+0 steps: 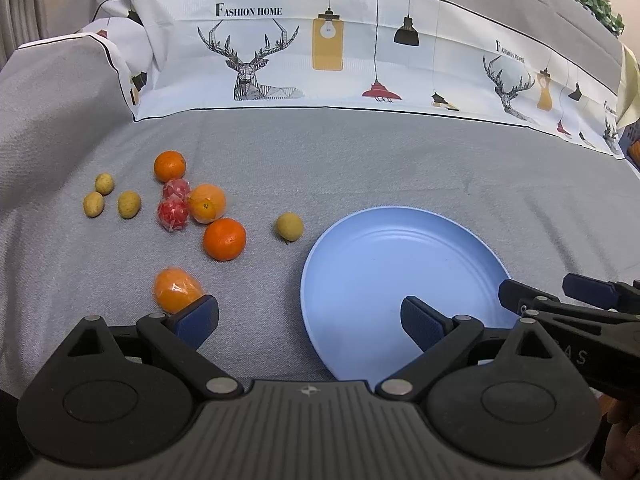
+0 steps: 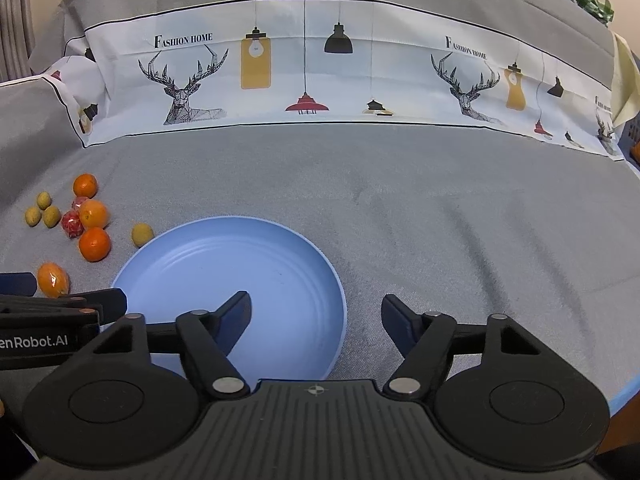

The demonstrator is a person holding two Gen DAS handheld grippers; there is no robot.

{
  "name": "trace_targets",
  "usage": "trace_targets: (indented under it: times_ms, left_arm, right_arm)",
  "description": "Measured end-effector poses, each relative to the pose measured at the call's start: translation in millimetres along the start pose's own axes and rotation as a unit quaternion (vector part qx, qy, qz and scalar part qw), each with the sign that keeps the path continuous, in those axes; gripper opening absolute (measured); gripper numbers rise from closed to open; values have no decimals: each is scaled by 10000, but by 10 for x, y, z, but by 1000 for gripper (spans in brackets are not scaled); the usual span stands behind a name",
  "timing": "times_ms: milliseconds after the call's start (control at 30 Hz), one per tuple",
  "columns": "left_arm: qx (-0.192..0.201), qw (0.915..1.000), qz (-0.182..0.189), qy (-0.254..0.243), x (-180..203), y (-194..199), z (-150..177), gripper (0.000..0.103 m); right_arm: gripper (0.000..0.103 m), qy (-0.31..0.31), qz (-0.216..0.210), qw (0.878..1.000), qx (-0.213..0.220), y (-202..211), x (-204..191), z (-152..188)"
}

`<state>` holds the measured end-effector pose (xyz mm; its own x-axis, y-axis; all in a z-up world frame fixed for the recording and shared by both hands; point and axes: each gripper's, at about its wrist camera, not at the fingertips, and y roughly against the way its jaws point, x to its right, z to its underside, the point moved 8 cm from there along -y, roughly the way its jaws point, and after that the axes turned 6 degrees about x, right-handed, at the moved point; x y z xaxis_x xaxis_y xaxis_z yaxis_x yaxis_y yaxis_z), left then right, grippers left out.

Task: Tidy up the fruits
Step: 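Grasp the bagged orange with the left tool while the right tool grasps a yellow fruit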

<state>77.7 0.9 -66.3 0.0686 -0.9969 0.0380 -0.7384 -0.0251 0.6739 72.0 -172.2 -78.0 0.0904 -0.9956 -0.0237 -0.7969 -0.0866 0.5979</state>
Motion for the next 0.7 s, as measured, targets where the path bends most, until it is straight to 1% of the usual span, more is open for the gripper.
trace_targets:
  times_ms: [67, 100, 133, 167, 200, 233, 267, 300, 333, 367, 433, 467, 500, 533, 567, 600, 633, 667, 700]
  left_arm:
    - [-1, 10000, 6, 3, -7, -2, -7, 99]
    - [1, 10000, 20, 1, -9, 0, -8, 99]
    - [-8, 10000, 56, -3, -12, 3, -19, 97]
    - [-9, 9999, 119, 5, -35, 9, -42, 84]
    - [29, 9998, 200, 43, -85, 34, -115, 71]
    - [42, 9995, 286, 97, -152, 54, -199, 39]
    - [39, 9991, 385, 165, -241, 68, -300, 14]
    - [28, 9983, 506, 296, -361, 79, -433, 11]
    - [13, 9973, 599, 426, -482, 82, -560, 11]
    - [-28, 9973, 619, 406, -596, 70, -684, 11]
    - [-186, 9985, 502, 143, -772, 9, -826, 12]
    - [-275, 9986, 429, 144, -873, -39, -842, 15]
    - [-425, 9981, 358, 254, -981, -105, -811, 18]
    - [-730, 9952, 326, 571, -1096, -200, -736, 24]
    - [-1058, 9891, 408, 941, -1172, -288, -673, 27]
    - [-1237, 9840, 502, 1184, -1215, -340, -644, 31]
    - [-1323, 9805, 503, 1363, -1257, -387, -637, 40]
    - [-1379, 9788, 400, 1460, -1300, -427, -628, 47]
    - [-1491, 9760, 261, 1565, -1343, -481, -605, 49]
  right_arm:
    - [64, -8, -21, 10000, 1, 0, -3, 0]
    - [58, -13, -43, 10000, 2, 1, -4, -3]
    - [52, -27, -64, 10000, 6, 2, -5, -7]
    - [48, -57, -94, 9999, 18, 6, -1, -17]
    - [40, -115, -132, 9998, 44, 14, 0, -31]
    - [34, -192, -178, 9996, 76, 22, 2, -50]
    - [33, -273, -220, 9993, 115, 34, 2, -74]
    - [29, -348, -274, 9989, 168, 49, -2, -101]
    - [27, -405, -343, 9983, 230, 69, -26, -132]
    - [27, -440, -423, 9977, 295, 90, -47, -163]
    - [26, -461, -616, 9961, 442, 139, -114, -232]
    - [26, -469, -723, 9950, 512, 164, -153, -266]
    - [26, -462, -843, 9936, 585, 183, -196, -306]
    - [27, -431, -950, 9924, 649, 193, -243, -347]
    - [27, -390, -1049, 9914, 682, 190, -293, -387]
    - [27, -361, -1143, 9904, 685, 177, -334, -426]
    - [27, -344, -1248, 9892, 682, 163, -384, -466]
    - [27, -321, -1344, 9881, 676, 143, -435, -503]
    - [27, -257, -1441, 9870, 660, 114, -499, -540]
